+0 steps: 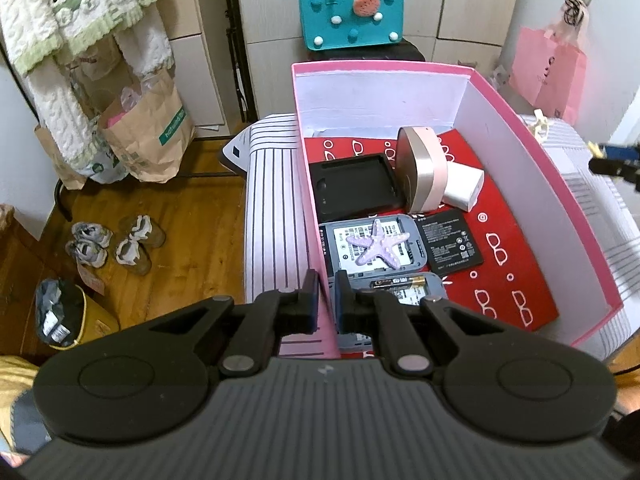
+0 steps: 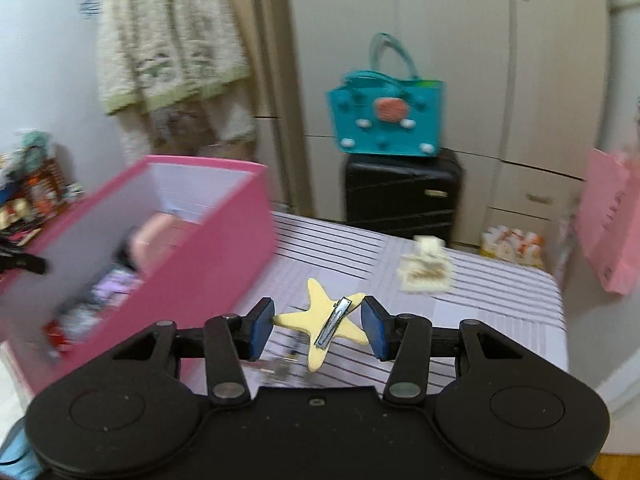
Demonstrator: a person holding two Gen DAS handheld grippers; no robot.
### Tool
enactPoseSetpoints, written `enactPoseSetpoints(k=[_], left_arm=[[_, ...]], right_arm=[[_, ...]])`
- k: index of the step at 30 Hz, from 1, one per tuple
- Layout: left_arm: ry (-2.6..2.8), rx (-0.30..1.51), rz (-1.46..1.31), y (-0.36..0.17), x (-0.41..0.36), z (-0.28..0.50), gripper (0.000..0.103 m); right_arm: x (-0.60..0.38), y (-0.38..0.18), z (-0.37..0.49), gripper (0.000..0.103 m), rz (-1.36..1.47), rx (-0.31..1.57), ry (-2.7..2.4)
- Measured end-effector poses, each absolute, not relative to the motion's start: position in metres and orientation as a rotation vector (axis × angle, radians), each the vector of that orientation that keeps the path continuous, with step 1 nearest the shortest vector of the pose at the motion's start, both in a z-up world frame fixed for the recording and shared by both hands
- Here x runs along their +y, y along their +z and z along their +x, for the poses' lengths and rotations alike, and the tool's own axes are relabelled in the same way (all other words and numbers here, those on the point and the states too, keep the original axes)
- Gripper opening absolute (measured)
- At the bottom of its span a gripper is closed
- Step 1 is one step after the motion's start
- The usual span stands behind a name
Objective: Organize rigid objects
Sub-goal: 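Carry the yellow starfish into the box and open the right tool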
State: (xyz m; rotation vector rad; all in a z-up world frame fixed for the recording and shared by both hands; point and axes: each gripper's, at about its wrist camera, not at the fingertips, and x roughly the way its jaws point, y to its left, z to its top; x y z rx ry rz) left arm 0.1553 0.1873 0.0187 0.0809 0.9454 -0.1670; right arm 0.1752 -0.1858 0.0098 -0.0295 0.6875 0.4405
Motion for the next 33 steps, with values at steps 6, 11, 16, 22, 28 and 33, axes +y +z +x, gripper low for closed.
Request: enactPoseSetpoints(k=[6,11,16,22,28,33], left_arm=[[-0.183,0.948,0.141,0.021,0.183,0.154,0.007],[-0.191,0.951,0.15,0.021,0.183,0.154,0.007],[-0.202,0.94,0.095,0.02,0.19,0.153,0.007],[-0.204,0.915,0.118,0.018,0.188,0.149,0.007],[-0.218,0.917,0.1,0.018,0.191,0.151,0.008],[-0.225,0.913,0.089,0.018,0.193,0.15,0.008]], right_arm=[[-0.145,0.046,0.168,0.053,-0.029,0.704,0.651],[-0.098,0.054,0.174,0.053,-0.026,0.757,0.844],[-0.052,0.039,0.185,0.054,0.005,0.87,1.009],[-0.01,0.012,0.199,0.054,0.035,1.014,1.085],[0.018,-0.013,0.213,0.054,0.022,1.118,1.081],[0.017,-0.013,0.217,0.059,0.061,1.153,1.092]])
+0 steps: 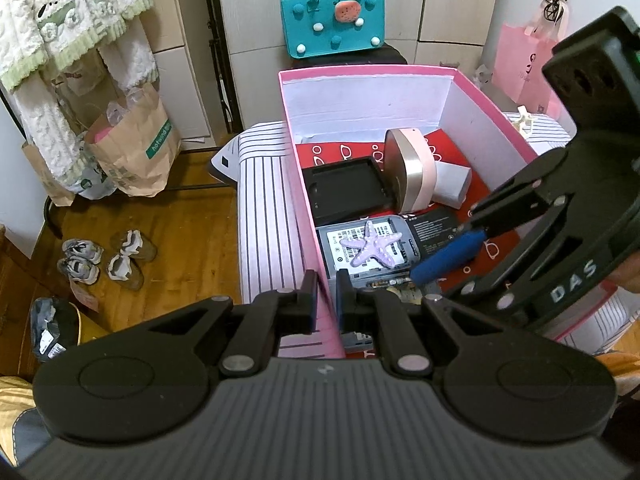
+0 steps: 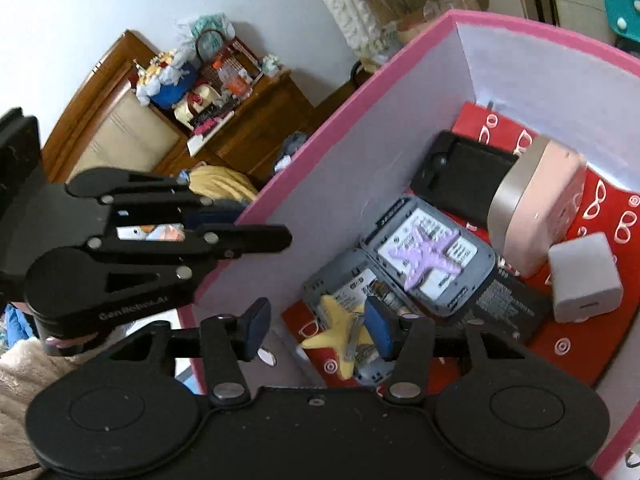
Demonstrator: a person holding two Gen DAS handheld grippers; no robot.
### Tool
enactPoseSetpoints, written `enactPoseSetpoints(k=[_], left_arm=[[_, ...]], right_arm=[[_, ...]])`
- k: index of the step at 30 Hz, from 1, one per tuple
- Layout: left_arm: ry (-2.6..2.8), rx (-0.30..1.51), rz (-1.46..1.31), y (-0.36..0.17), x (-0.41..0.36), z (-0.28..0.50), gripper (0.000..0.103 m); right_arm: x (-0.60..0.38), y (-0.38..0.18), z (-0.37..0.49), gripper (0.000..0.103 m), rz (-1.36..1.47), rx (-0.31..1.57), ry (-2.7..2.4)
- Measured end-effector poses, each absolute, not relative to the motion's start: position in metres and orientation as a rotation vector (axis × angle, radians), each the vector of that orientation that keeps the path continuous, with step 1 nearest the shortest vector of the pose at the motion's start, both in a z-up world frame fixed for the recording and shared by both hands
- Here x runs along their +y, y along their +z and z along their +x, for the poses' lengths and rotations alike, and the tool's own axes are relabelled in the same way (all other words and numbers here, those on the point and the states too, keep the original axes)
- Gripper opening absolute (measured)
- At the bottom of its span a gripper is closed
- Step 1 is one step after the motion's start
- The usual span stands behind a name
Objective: Organize rigid objects
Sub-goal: 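Carry the yellow starfish into the box and open the right tool, then move the right tool to the loose silver key and grasp it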
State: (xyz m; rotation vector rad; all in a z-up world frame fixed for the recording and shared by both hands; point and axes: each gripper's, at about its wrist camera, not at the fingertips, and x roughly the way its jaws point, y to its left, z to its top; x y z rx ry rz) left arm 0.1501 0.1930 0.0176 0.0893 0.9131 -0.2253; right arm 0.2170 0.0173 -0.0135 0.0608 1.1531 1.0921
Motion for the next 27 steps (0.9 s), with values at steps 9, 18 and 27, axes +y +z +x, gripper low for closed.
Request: enactPoseSetpoints(k=[9,18,27], left_arm=[[-0.233,0.907,0.074,0.017,0.196,0.15,0.009],[-0.231,0.907,0.075,0.016,0.194,0.149,0.009],[-0.231,0.899,0.059,0.015,0.196,0.149,0.01]], right_arm=[[-0.039,0.026,0.198,0.059,0.081,0.952,1.015],[-0.135,0.049,0.166,0.059,0.17,0.708,0.832],[-0.19,0.017,0.151,0.059,0.13,0.676,0.586]])
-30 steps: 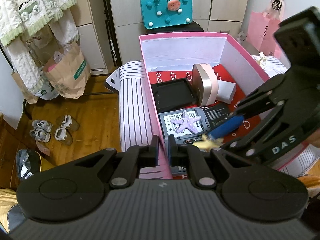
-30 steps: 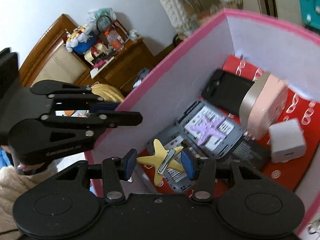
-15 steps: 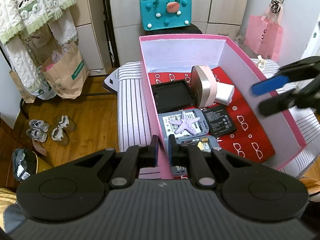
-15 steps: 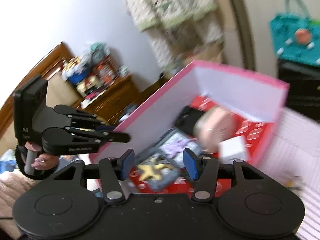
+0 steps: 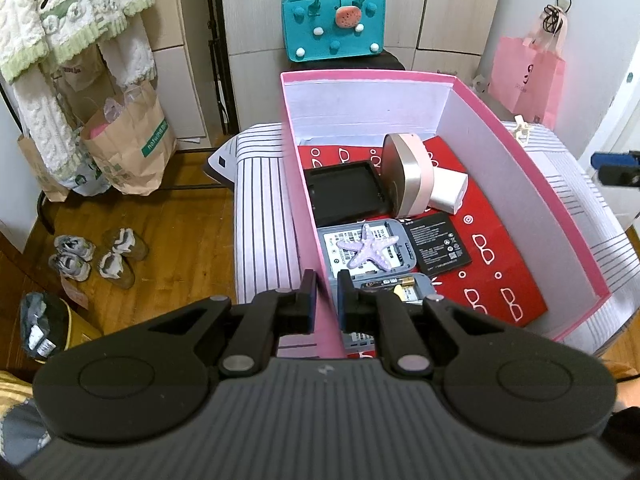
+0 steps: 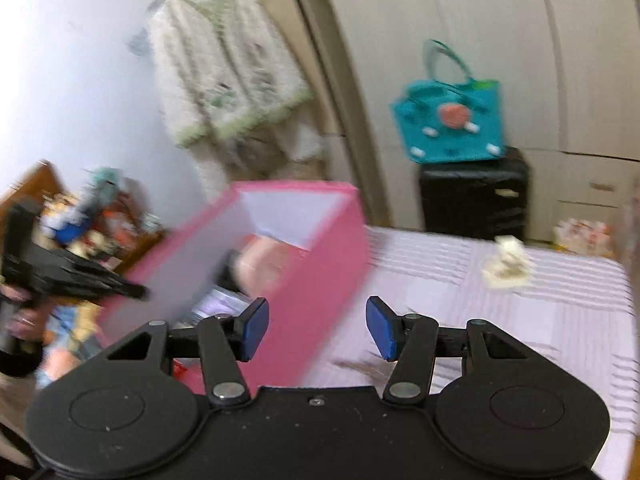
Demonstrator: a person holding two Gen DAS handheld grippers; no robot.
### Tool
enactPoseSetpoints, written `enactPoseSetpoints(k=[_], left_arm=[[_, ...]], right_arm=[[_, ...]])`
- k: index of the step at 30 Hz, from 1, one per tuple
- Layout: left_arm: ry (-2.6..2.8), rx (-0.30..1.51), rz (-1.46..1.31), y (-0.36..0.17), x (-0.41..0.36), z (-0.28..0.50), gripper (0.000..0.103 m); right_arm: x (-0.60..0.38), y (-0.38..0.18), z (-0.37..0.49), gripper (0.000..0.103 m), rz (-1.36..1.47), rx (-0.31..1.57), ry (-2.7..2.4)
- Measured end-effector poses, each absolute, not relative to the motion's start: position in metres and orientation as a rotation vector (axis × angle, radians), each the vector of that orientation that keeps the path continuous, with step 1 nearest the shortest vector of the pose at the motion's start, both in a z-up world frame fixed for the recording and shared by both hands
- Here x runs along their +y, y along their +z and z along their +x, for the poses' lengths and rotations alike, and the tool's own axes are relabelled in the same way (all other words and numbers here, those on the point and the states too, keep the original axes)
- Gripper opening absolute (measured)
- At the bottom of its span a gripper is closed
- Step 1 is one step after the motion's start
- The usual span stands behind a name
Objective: Organize rigid objects
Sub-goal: 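Move the right tool to the loose silver key and grasp it, then carry the silver key into the box and release it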
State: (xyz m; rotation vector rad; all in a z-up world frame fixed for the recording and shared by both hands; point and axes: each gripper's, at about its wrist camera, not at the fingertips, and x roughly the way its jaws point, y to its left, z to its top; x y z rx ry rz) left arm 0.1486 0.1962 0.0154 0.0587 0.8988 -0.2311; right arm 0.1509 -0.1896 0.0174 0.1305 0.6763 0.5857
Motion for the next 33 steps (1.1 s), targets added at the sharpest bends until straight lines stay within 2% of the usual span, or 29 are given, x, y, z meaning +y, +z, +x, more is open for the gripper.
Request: enactPoseSetpoints(k=[9,15,20,21,23,24,25,26,27,33], left_arm=[[-0.22,0.898,0.061,0.015,0.194,0.148,0.01],[-0.216,0.909,0.087,0.015,0.191,0.149,0.01],[-0.216,0.918,0.105,0.014,0.189,0.149,0.01],[-0.217,0.92,0.104,0.013,0.189,0.149,0.01],[-0.217,0.923,0.1,0.013,0.19,0.149,0.01],[-0.218,0.923,0.099,0.012,0.19,0.149,0.01],[-0.217,0.922,0.099,0.012,0.19,0.149,0.01],[-0.217,0.923,0.1,0.012,0.19,0.149,0.01],[-0.217,0.922,0.102,0.012,0.19,0.149,0.01],[-0.227,0.926,0.132,0.011,0.188,0.15,0.01]], right_arm=[[-0.197,-0.042,0.163,0.059,0.153,0.782,0.542],[-0.168,-0.078,0.167,0.059,0.125,0.776,0.527],[-0.16,-0.082,0.169,0.057,0.097,0.731,0.484],[-0.16,-0.082,0.17,0.053,0.095,0.732,0.476],[-0.158,-0.081,0.171,0.039,0.084,0.734,0.456],[-0.158,-0.081,0.173,0.027,0.076,0.737,0.447],[-0.157,-0.081,0.174,0.022,0.071,0.742,0.439],[-0.158,-0.08,0.175,0.022,0.073,0.747,0.436],[-0.159,-0.08,0.176,0.008,0.077,0.75,0.436],[-0.168,-0.061,0.173,0.005,0.116,0.736,0.456]])
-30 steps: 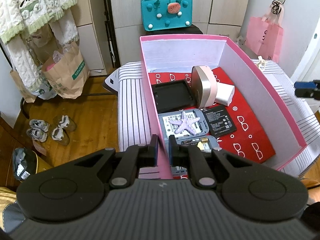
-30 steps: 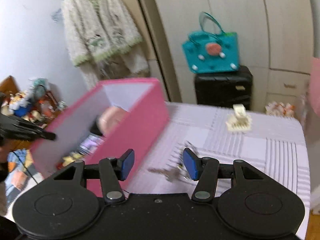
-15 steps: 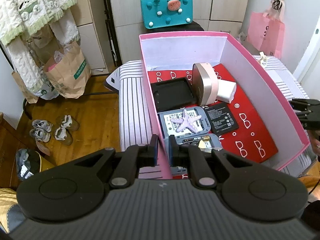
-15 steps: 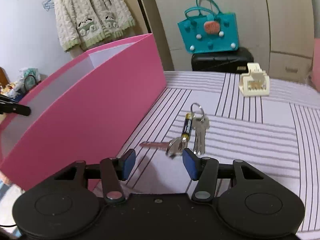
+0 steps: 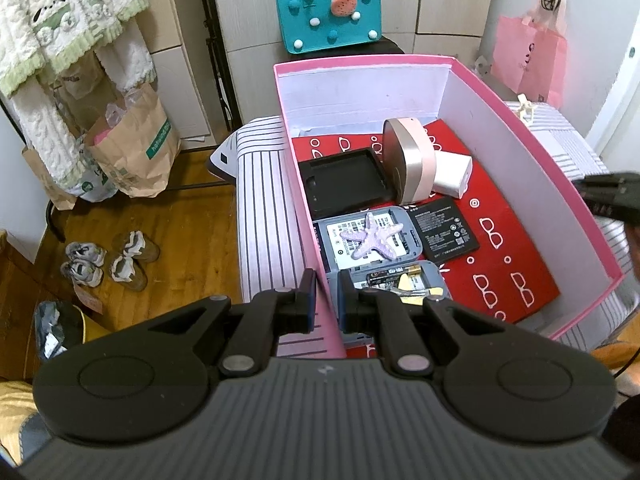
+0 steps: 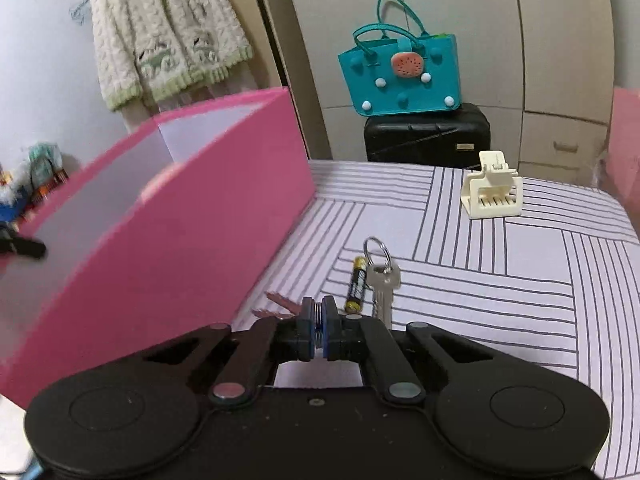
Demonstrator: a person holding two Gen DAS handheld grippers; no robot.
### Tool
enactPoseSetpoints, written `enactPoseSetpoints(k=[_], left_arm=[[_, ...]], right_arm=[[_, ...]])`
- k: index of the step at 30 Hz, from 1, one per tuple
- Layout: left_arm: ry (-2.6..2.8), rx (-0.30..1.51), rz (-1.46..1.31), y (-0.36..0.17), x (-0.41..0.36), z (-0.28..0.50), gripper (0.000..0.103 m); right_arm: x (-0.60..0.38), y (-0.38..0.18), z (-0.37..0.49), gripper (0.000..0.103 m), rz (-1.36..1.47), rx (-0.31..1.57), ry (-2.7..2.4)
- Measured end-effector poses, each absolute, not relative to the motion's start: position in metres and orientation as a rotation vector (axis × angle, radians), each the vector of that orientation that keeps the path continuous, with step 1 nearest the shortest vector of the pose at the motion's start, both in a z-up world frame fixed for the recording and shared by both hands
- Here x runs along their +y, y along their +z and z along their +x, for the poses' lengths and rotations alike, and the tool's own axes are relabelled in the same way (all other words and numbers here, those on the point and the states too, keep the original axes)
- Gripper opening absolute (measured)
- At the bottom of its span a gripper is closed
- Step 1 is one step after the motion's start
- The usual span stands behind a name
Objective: Organize rigid objects
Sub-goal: 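Carry the silver key into the box and release it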
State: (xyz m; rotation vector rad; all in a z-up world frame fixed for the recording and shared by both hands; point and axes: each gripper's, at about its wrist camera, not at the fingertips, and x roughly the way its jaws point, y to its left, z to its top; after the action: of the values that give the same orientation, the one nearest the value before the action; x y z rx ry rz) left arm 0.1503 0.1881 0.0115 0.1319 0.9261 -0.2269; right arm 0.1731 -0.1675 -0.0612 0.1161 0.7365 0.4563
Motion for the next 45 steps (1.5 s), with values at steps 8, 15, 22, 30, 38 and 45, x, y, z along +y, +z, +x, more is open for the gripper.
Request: enactPoseSetpoints(k=[8,15,22,30,38,45], left_arm=[[-0.248,0.942,0.155,0.013,0.187,0.151,0.01],[-0.247,0.927,0.116,0.013,0.193,0.149,0.01],[-0.248,0.927,0.103,0.012,0.192,0.148,0.01],[-0.249,0.927,0.101,0.013,0.192,0.147,0.01],[-0.235,0.929,0.082,0.017,0.192,0.145,0.01],[-0.233,0.929,0.07,0.017,0.195,0.147,0.01]], right_arm=[[-0.181,-0.017,0.174,0.005,0.277,0.764,0.561],[-0.165,0.028,0.162,0.005,0.186,0.677,0.589],[-0.147,0.072,0.16,0.005,0.158,0.578,0.709],[-0.104,0.052,0.18,0.005,0.124,0.705,0.835],[-0.063,0.029,0.182,0.006,-0.013,0.686,0.821],[-0.05,0.004,0.184,0.01,-0.02,0.852,0.887]])
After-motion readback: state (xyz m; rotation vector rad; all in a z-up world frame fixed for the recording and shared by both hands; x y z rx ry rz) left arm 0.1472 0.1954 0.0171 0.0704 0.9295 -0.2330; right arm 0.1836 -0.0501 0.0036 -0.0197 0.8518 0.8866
